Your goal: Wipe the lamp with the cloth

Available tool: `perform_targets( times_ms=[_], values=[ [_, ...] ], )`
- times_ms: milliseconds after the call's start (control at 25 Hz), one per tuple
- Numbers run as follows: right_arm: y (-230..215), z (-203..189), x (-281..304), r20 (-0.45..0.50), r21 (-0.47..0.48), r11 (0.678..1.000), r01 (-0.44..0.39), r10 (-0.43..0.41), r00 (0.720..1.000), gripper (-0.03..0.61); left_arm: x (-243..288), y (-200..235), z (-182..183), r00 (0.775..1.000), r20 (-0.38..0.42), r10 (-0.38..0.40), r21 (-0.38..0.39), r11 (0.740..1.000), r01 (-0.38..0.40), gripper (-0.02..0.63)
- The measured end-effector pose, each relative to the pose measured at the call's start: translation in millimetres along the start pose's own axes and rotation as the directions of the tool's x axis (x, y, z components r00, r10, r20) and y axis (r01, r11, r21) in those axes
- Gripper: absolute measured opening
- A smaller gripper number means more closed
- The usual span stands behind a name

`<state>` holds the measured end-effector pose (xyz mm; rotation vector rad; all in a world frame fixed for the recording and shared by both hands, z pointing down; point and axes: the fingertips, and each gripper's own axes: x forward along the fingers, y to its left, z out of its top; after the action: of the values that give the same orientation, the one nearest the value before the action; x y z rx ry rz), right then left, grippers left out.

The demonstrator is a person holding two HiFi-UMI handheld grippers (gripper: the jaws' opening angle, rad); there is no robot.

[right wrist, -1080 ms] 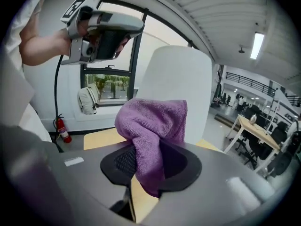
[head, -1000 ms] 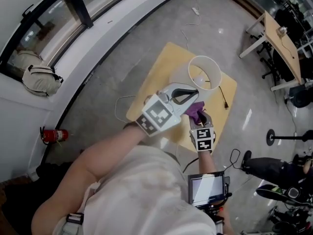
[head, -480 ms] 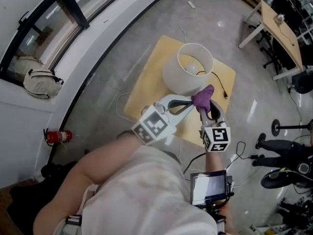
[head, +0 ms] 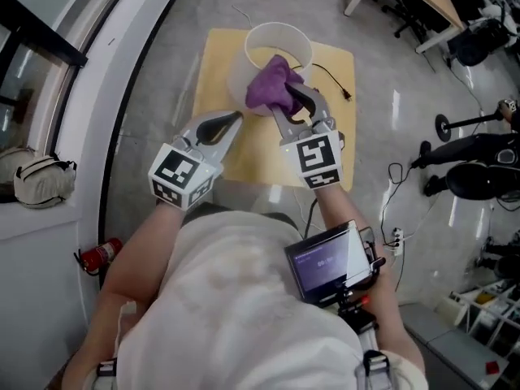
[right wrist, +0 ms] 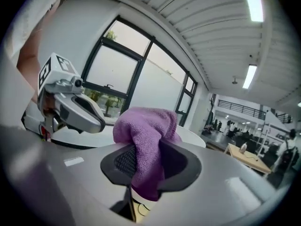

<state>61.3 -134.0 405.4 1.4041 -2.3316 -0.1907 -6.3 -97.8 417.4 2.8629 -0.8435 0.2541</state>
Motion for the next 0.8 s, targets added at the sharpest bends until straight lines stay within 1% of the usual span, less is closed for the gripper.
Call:
perform_targets(
  times_ms=[80, 160, 240, 320, 440, 560, 640, 720, 800],
  values=[
    [0.1, -7.9, 6.1, -0.042, -0.053, 0.996, 0.074, -0.076, 0.996, 0.118, -3.7, 8.5, 0.9, 1.000, 0.000, -0.026, 0.006, 1.000, 0.026, 0.002],
    [1.6, -13.2, 12.6, -0.079, -0.132, 0.983, 0.131, -0.142, 0.987, 0.118, -7.0, 20.5, 3.7, 0.999, 0.006, -0.050, 0.006, 0.999, 0.050, 0.002],
    [6.6, -19.3, 19.1, -0.114, -0.208, 0.965, 0.159, -0.185, 0.976, 0.118, -9.8, 31.4, 4.8, 0.997, 0.011, -0.073, 0.001, 0.997, 0.073, 0.002],
    [15.0, -30.8, 25.2, -0.153, -0.280, 0.946, 0.161, -0.209, 0.966, 0.118, -11.2, 39.1, 3.9, 0.995, 0.011, -0.097, -0.001, 0.995, 0.097, 0.002],
    [30.5, -63.8, 33.1, -0.239, -0.407, 0.906, 0.117, -0.230, 0.943, 0.118, -10.4, 45.9, 1.2, 0.991, 0.009, -0.133, 0.001, 0.991, 0.133, 0.002],
    [47.2, -103.3, 39.1, -0.339, -0.530, 0.847, 0.032, -0.246, 0.908, 0.118, -10.2, 51.4, -2.7, 0.987, 0.004, -0.164, 0.009, 0.987, 0.163, 0.002],
    [57.4, -120.6, 40.9, -0.388, -0.568, 0.823, -0.014, -0.253, 0.886, 0.118, -12.0, 55.4, -5.6, 0.983, 0.000, -0.184, 0.008, 0.983, 0.184, 0.002],
    [68.0, -126.8, 42.3, -0.425, -0.579, 0.813, -0.058, -0.240, 0.873, 0.118, -14.6, 59.1, -7.0, 0.979, -0.004, -0.205, 0.005, 0.979, 0.205, 0.002],
    [76.2, -122.3, 43.3, -0.451, -0.579, 0.809, -0.105, -0.211, 0.867, 0.117, -15.7, 61.8, -5.5, 0.975, -0.002, -0.223, 0.002, 0.975, 0.223, 0.002]
  ],
)
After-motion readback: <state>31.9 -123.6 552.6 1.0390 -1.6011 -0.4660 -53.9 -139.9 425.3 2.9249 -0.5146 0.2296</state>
